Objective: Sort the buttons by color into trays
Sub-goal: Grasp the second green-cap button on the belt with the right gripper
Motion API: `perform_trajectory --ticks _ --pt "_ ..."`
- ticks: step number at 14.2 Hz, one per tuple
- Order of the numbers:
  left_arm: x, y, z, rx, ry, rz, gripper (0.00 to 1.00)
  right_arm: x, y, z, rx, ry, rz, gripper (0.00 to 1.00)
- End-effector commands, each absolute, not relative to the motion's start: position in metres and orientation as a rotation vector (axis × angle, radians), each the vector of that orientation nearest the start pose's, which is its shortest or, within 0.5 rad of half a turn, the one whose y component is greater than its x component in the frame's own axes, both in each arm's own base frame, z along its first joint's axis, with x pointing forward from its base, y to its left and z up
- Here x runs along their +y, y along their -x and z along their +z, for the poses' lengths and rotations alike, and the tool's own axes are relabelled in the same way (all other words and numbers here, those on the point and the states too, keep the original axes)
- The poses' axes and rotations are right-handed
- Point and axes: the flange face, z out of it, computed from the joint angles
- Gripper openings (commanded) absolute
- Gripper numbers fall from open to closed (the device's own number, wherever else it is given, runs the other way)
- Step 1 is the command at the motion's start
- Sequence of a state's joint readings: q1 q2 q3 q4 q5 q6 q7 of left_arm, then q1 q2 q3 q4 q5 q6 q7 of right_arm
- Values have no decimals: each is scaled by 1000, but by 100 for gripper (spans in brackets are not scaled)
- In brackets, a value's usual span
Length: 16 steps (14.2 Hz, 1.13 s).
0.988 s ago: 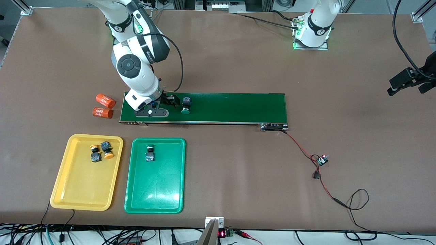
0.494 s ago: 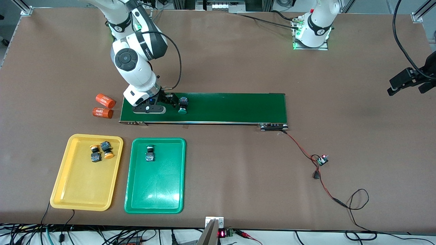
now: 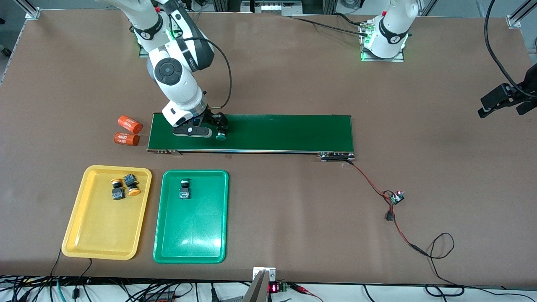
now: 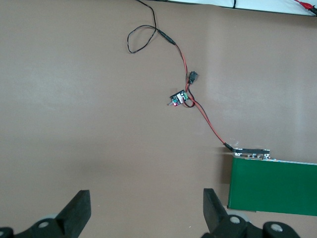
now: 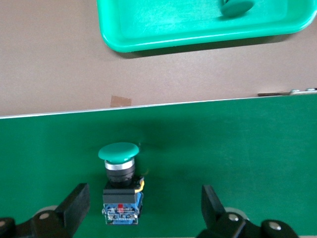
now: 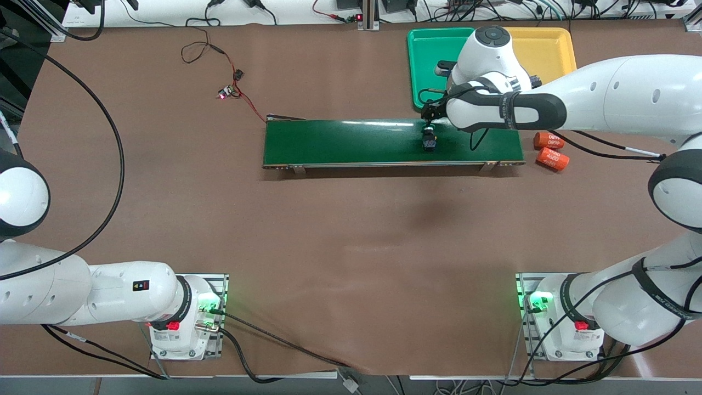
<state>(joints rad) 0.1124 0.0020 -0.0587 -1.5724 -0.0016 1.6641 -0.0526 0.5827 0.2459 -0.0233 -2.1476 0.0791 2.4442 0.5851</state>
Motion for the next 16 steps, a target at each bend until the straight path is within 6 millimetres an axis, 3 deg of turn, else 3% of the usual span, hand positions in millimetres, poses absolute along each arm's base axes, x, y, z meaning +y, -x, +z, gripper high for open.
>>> perform_trajectory --ticks 1,16 --pt "31 -563 636 -155 3146 -140 100 309 -482 283 127 3060 -34 100" --pt "27 -562 637 -146 3147 -140 100 304 -483 253 113 3087 8 100"
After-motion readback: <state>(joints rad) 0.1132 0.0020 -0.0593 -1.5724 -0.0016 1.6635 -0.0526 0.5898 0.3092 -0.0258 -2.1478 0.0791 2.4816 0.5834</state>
